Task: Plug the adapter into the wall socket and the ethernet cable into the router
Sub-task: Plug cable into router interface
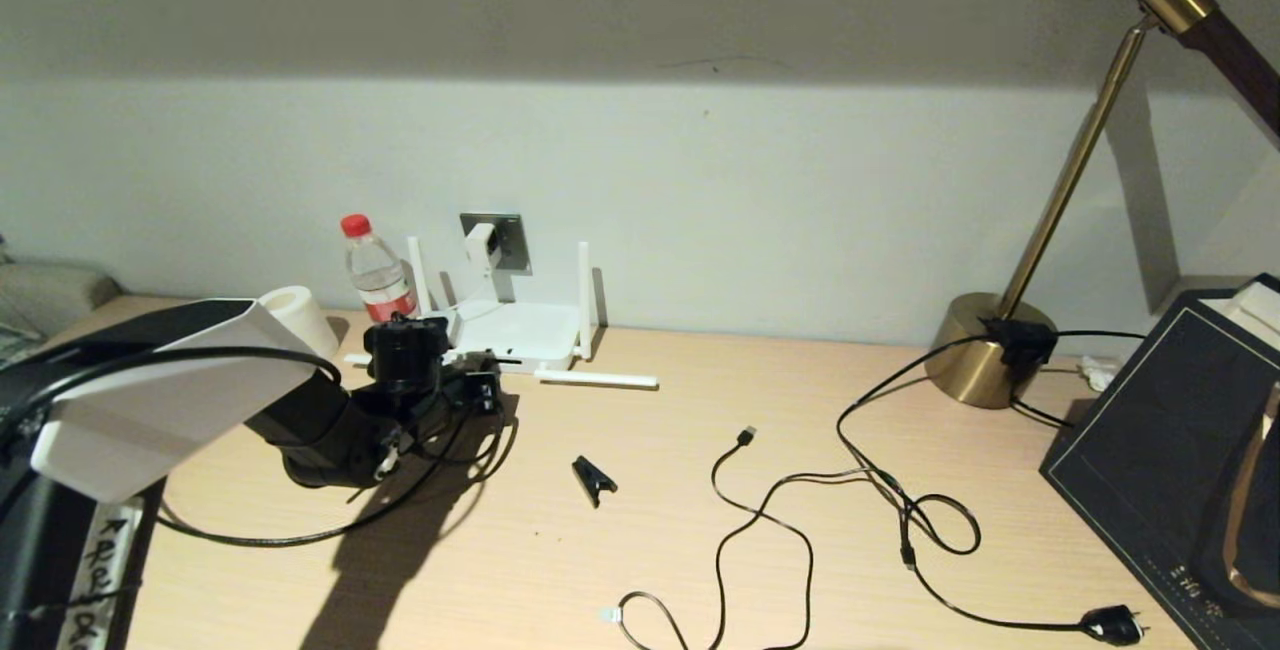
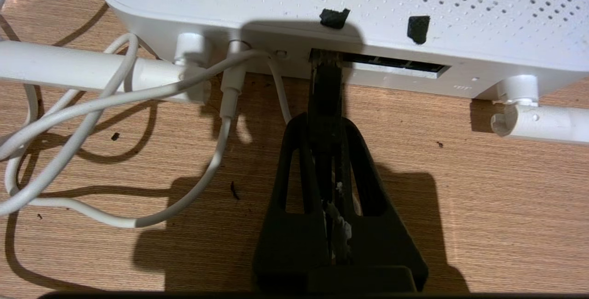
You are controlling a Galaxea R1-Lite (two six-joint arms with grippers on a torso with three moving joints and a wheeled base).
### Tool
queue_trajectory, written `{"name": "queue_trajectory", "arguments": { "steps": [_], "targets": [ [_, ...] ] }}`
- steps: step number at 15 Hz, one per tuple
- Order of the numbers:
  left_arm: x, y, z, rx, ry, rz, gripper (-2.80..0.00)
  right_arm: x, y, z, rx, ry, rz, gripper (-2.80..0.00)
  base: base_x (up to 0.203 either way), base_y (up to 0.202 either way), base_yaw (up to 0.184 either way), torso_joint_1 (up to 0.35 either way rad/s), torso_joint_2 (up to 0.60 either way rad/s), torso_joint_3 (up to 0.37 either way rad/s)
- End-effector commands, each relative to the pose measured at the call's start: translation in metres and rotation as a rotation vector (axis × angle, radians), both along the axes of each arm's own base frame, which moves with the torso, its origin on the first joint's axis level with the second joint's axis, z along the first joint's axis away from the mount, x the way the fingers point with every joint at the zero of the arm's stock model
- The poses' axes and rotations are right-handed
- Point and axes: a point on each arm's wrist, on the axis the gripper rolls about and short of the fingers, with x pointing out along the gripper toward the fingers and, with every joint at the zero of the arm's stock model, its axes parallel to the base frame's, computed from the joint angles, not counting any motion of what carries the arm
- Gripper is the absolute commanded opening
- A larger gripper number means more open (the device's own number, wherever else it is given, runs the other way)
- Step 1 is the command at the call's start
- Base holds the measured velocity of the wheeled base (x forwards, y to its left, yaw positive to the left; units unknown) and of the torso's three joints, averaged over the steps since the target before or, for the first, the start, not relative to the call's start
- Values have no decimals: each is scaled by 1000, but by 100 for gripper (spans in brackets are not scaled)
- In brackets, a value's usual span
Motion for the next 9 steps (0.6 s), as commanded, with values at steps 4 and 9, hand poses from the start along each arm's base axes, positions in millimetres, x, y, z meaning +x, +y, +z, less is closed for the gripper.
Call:
{"name": "queue_trajectory", "arguments": {
  "steps": [4, 9],
  "targets": [
    [1, 0, 2, -2, -11, 1, -280, 3, 0, -9, -1, 34, 1, -280, 0, 0, 0, 0, 0, 0],
    [6, -1, 8, -3, -19, 1, -280, 3, 0, -9, -1, 34, -1, -280, 0, 0, 0, 0, 0, 0]
  ]
}}
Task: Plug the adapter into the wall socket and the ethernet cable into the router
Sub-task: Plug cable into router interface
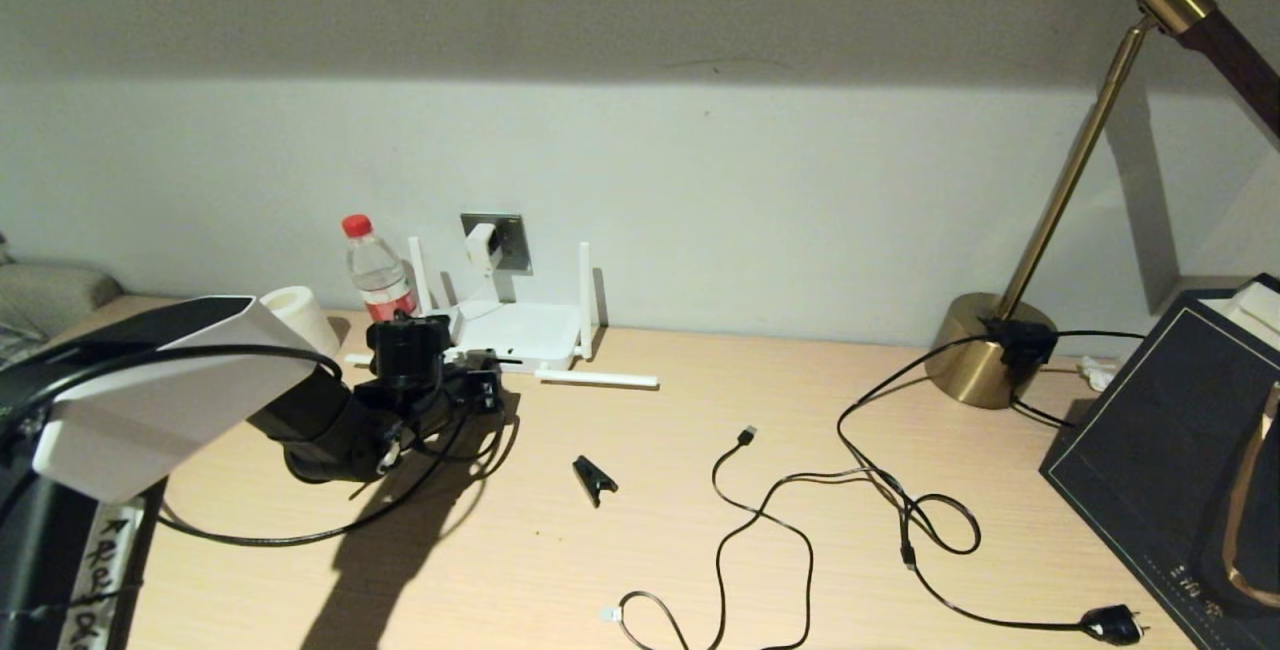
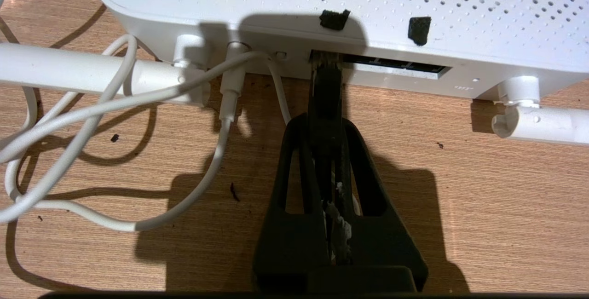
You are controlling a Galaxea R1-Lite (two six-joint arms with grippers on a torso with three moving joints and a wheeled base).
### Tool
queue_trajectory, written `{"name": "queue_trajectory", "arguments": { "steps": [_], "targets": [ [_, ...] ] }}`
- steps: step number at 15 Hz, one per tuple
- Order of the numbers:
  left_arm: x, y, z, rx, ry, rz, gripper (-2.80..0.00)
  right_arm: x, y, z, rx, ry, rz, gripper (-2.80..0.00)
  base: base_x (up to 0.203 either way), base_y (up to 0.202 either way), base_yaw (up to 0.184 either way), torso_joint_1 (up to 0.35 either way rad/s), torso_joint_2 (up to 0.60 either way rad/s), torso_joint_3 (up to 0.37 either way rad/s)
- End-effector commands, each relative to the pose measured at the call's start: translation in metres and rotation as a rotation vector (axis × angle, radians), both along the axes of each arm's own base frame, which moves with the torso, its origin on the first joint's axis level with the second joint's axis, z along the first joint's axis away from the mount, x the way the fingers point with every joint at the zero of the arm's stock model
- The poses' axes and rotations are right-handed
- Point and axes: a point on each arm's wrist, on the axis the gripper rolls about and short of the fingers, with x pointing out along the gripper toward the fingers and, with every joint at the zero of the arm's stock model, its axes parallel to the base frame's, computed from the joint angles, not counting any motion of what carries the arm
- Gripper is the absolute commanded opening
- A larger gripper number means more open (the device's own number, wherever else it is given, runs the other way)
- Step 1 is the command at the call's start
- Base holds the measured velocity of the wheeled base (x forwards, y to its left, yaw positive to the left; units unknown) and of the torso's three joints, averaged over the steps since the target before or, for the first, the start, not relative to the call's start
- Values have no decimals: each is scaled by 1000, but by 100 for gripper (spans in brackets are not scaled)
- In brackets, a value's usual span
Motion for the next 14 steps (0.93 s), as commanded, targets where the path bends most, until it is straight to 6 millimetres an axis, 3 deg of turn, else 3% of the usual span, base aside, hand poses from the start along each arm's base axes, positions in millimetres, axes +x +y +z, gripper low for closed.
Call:
{"name": "queue_trajectory", "arguments": {
  "steps": [1, 14],
  "targets": [
    [2, 0, 4, -3, -22, 1, -280, 3, 0, -9, -1, 35, 1, -280, 0, 0, 0, 0, 0, 0],
    [8, -1, 3, -3, -18, 1, -280, 3, 0, -9, -1, 34, 0, -280, 0, 0, 0, 0, 0, 0]
  ]
}}
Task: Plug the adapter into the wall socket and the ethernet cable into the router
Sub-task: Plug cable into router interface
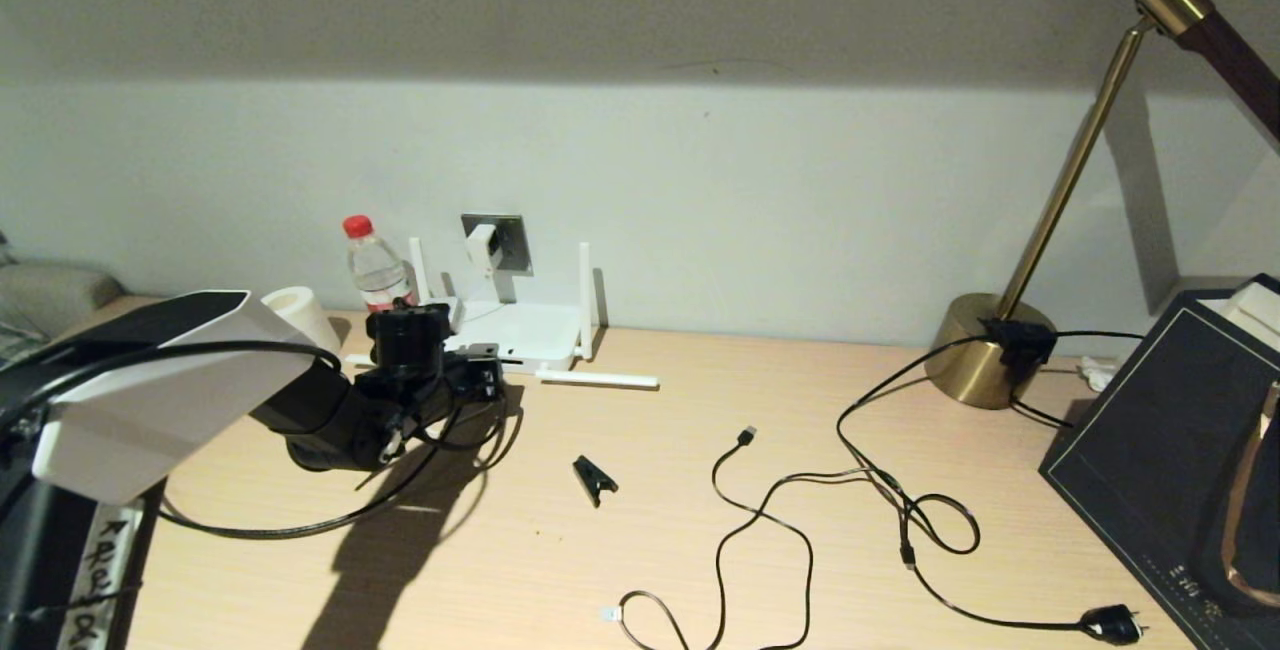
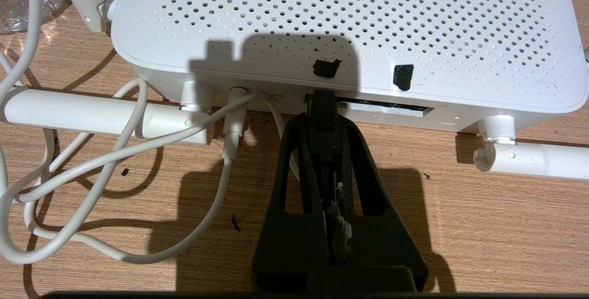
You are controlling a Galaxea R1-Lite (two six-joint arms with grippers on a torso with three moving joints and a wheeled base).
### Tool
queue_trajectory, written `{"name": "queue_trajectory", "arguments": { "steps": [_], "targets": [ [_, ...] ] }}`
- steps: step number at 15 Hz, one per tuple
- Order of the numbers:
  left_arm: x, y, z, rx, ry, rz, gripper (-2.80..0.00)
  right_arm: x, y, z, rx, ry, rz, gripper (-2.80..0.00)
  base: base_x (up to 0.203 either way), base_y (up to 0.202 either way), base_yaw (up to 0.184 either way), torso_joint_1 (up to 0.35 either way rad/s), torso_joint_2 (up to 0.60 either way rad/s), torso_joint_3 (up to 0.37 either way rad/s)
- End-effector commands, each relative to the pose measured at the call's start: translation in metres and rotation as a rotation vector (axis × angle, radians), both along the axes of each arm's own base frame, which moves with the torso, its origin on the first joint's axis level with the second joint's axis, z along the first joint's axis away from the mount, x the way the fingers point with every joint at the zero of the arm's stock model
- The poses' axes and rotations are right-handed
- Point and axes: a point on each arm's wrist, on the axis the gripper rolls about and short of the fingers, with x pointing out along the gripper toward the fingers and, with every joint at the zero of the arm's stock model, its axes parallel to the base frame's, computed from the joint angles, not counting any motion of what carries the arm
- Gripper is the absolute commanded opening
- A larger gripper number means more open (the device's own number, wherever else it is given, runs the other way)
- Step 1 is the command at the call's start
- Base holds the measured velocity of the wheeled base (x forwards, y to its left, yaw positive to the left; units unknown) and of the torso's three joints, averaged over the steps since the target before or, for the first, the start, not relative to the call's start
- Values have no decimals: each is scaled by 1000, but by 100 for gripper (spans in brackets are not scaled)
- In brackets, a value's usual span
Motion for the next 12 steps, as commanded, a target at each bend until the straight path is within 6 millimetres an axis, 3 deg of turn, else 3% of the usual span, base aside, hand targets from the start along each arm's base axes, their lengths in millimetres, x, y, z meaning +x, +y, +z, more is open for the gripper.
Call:
{"name": "queue_trajectory", "arguments": {
  "steps": [1, 12],
  "targets": [
    [1, 0, -4, 1, 6, 1, -280, 3, 0, -10, -1, 36, 2, -280, 0, 0, 0, 0, 0, 0],
    [1, 1, -6, -3, 13, 8, -280, 3, 0, -9, -1, 34, 1, -280, 0, 0, 0, 0, 0, 0]
  ]
}}
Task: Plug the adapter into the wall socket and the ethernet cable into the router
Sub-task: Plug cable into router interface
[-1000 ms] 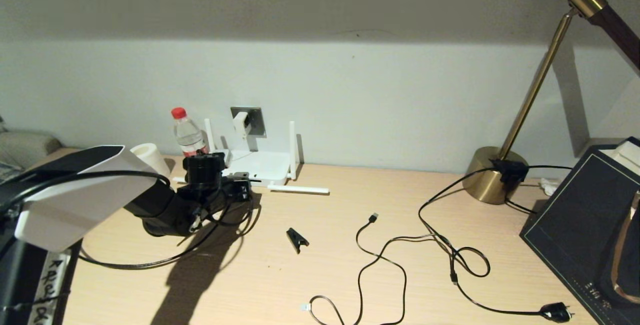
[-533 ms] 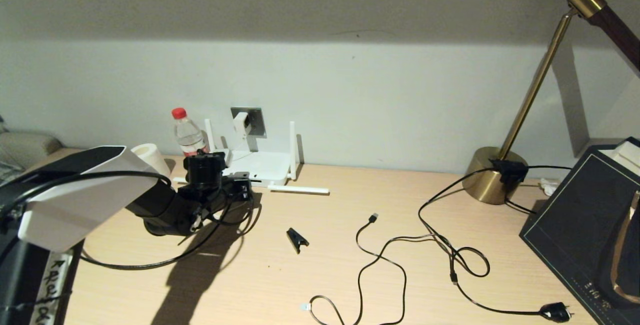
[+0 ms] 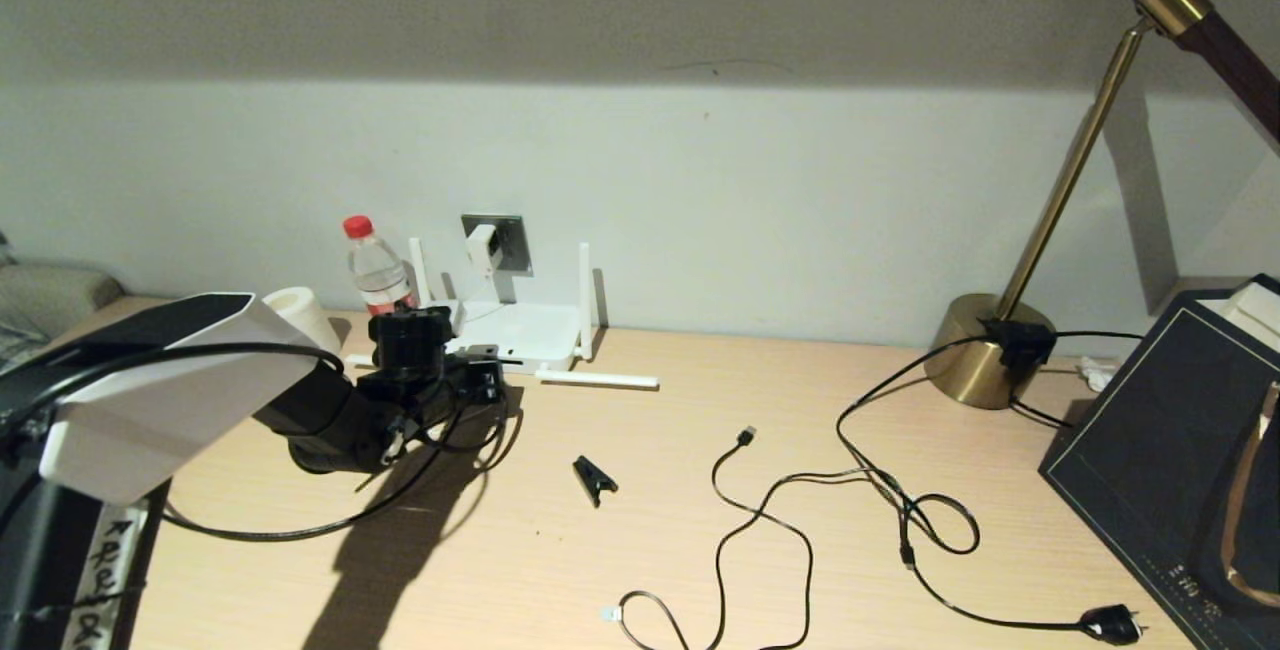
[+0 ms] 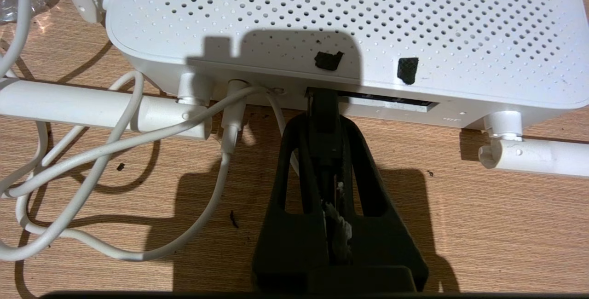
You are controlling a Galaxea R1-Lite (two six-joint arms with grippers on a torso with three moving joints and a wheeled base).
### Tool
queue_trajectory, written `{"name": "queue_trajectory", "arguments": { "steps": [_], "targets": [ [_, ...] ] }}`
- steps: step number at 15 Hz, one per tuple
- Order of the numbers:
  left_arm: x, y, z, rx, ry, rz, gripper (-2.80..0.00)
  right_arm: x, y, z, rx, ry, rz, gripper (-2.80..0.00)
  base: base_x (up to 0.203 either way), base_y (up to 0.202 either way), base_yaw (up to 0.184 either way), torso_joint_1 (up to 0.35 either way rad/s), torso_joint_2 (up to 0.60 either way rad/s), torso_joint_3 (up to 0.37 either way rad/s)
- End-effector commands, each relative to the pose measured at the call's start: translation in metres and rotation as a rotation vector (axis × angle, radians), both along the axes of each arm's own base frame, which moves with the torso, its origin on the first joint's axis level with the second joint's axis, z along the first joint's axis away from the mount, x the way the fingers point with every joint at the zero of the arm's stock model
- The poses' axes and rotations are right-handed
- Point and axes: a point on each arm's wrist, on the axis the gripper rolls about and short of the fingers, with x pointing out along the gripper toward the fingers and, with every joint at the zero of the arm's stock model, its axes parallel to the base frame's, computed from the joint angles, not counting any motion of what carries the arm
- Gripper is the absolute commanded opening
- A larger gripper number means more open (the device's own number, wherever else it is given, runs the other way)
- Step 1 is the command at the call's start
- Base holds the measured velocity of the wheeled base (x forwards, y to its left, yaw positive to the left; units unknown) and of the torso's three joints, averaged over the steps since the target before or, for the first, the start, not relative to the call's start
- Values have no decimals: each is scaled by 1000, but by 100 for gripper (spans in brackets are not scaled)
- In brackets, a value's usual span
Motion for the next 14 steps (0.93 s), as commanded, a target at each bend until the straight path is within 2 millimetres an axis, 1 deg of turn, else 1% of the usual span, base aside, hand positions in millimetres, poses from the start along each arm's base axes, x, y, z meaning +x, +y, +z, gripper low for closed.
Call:
{"name": "queue_trajectory", "arguments": {
  "steps": [1, 2, 3, 10, 14],
  "targets": [
    [0, 1, -1, -1, -1, 3, -280, 3, 0, -9, -1, 34, 1, -280, 0, 0, 0, 0, 0, 0],
    [0, 1, 0, -1, -4, 3, -280, 3, 0, -9, -1, 34, 2, -280, 0, 0, 0, 0, 0, 0],
    [0, 2, 1, -2, -5, 3, 0, 3, 0, -9, -1, 34, 1, -280, 0, 0, 0, 0, 0, 0],
    [1, 2, 6, -7, -26, 2, 0, 3, 0, -9, -1, 34, 2, -280, 0, 0, 0, 4, 1, 0],
    [-4, 2, 6, -4, -15, 4, 0, 3, 0, -10, -1, 35, 1, -280, 0, 0, 0, 0, 0, 0]
  ]
}}
